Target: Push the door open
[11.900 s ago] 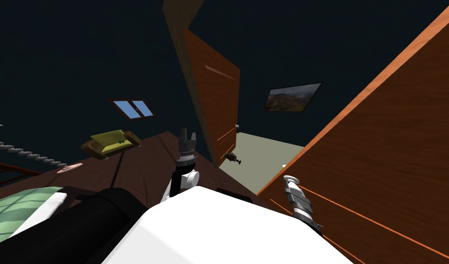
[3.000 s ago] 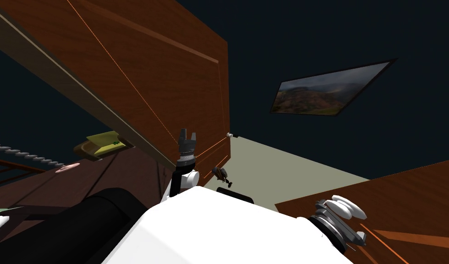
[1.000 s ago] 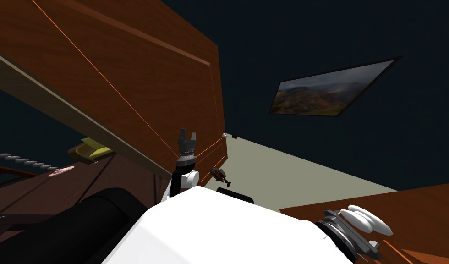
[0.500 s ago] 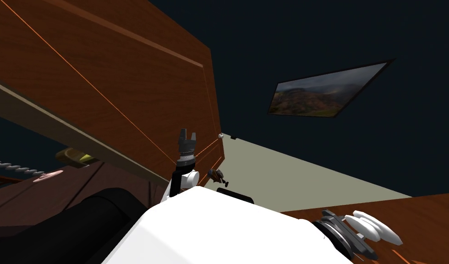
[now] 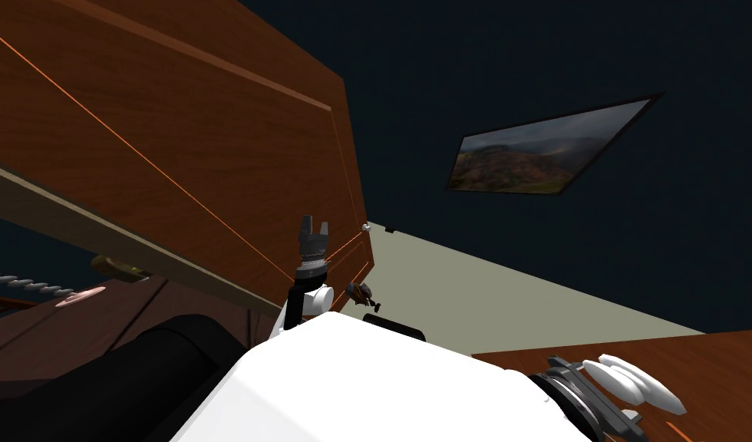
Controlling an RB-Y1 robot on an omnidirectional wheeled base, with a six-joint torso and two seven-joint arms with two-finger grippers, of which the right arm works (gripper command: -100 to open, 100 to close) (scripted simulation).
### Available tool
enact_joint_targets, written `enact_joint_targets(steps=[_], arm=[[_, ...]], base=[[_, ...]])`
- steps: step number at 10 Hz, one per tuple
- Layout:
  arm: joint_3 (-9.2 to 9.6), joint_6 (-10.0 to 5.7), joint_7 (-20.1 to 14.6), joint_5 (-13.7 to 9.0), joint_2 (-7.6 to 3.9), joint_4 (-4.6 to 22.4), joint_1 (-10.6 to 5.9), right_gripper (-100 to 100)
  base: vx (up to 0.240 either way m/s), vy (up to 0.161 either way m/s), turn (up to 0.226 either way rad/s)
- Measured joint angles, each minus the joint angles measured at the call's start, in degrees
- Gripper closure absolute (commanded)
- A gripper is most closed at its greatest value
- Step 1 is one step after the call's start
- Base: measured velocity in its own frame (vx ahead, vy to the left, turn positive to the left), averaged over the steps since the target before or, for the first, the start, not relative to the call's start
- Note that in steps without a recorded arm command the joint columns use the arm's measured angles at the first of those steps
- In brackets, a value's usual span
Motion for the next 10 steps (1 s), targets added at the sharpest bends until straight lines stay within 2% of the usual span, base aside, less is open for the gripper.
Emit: enact_joint_targets(steps=[1, 2, 4, 5, 7, 8, 9, 10], arm=[[-0.76, 0.12, 2.1, -0.9, -0.79, -4.5, 2.09, 100], [-1.31, 0.44, 4.5, -1.5, -1.22, -7.6, 3.42, 100], [-0.7, -0.01, 2.6, -0.9, -0.67, -4.1, 1.33, 100], [-1.03, 0.02, 3.2, -1.2, -1.17, -6.1, 2.6, 100], [-1.06, -0.05, 4.0, -1.5, -0.4, -6.5, 2.7, 100], [-1.07, -0.3, 3.6, -1.6, 0.05, -5.4, 2.05, 100], [-1.46, -0.1, 4.8, -2.1, -0.2, -8.4, 3.54, 100], [-1.36, -0.2, 4.5, -1.9, -0.29, -6.9, 2.76, 100]], base=[[0.044, 0.052, 0.026], [-0.039, 0.001, 0.032], [0.021, 0.042, 0.008], [-0.007, -0.05, -0.093], [0.009, -0.072, 0.072], [0.02, -0.068, -0.038], [-0.017, -0.024, 0.042], [0.051, -0.007, 0.019]])
